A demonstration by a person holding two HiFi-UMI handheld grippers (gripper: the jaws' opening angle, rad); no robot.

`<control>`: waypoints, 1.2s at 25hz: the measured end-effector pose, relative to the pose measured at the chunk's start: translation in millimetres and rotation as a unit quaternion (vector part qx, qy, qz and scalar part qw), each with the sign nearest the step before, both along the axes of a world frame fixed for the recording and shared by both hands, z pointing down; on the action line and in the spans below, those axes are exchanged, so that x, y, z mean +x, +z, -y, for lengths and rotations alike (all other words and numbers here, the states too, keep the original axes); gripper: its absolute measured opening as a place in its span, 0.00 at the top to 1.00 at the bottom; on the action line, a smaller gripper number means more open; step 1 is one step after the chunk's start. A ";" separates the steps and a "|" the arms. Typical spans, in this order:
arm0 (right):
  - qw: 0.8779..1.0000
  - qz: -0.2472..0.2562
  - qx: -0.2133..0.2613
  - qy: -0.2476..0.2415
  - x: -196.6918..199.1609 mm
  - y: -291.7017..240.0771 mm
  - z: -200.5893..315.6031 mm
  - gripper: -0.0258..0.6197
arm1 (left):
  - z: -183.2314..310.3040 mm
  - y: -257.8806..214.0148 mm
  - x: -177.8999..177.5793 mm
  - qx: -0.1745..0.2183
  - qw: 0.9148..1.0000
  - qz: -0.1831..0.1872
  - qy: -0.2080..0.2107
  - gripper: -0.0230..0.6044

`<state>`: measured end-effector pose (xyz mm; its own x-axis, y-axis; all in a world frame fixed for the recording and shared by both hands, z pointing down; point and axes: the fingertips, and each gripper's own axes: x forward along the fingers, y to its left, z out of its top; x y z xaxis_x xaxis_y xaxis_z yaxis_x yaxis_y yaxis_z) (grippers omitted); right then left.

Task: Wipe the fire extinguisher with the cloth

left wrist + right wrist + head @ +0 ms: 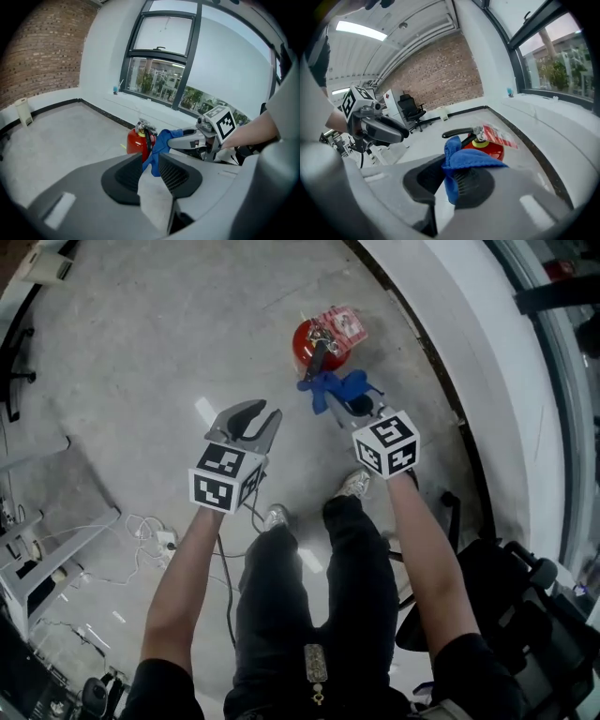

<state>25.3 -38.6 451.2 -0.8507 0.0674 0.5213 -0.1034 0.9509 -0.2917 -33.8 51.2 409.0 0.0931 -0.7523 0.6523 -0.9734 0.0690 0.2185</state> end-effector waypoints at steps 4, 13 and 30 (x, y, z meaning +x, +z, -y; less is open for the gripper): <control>1.000 0.012 -0.009 0.015 15.9 -69.1 -5.1 0.89 | -9.6 -57.7 11.1 0.004 1.000 -0.011 0.001 0.79; 0.994 0.099 0.017 0.036 13.8 -266.2 -19.7 0.89 | -24.3 -204.5 14.7 0.062 0.998 0.008 -0.009 0.85; 0.974 0.202 0.078 0.072 47.7 -498.4 -116.3 0.89 | -87.4 -426.6 53.8 0.187 0.982 0.004 0.008 0.95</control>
